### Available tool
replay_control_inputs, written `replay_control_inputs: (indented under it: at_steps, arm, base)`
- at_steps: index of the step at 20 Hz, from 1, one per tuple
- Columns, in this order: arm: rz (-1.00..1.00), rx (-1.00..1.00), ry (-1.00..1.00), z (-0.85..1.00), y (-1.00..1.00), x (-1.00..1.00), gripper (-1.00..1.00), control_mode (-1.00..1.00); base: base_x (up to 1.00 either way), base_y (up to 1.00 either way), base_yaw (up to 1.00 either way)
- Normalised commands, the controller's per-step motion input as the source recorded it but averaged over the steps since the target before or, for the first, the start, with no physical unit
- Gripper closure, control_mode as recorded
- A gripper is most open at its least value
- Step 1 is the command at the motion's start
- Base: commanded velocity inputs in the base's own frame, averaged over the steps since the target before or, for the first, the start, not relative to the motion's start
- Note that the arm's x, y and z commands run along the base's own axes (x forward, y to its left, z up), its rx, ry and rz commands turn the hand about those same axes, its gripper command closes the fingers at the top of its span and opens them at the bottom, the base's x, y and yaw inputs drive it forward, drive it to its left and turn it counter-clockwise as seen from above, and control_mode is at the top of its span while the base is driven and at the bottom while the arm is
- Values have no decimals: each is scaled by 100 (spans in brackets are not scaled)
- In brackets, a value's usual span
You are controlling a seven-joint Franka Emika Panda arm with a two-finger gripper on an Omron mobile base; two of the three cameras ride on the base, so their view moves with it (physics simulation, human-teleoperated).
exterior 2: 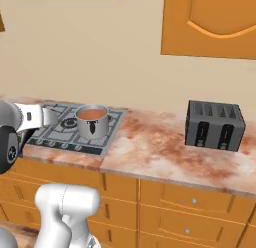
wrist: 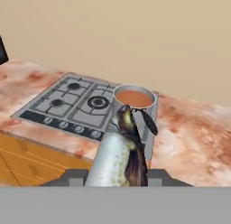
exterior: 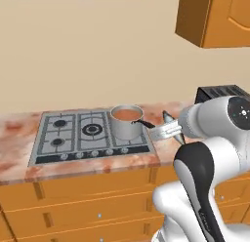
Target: Retrieve the fish from the fridge and place it on the saucepan with marinade on the stove.
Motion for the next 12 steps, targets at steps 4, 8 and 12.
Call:
replay_control_inputs:
  at_steps: [4, 8, 12]
  arm:
    - [0, 0, 0, 0, 0, 0, 100, 100]
    - [0, 0, 0, 0, 0, 0, 100, 100]
    - [0, 0, 0, 0, 0, 0, 100, 100]
  base:
    - [77, 88, -66]
    - [8, -40, -27]
    - [0, -25, -4]
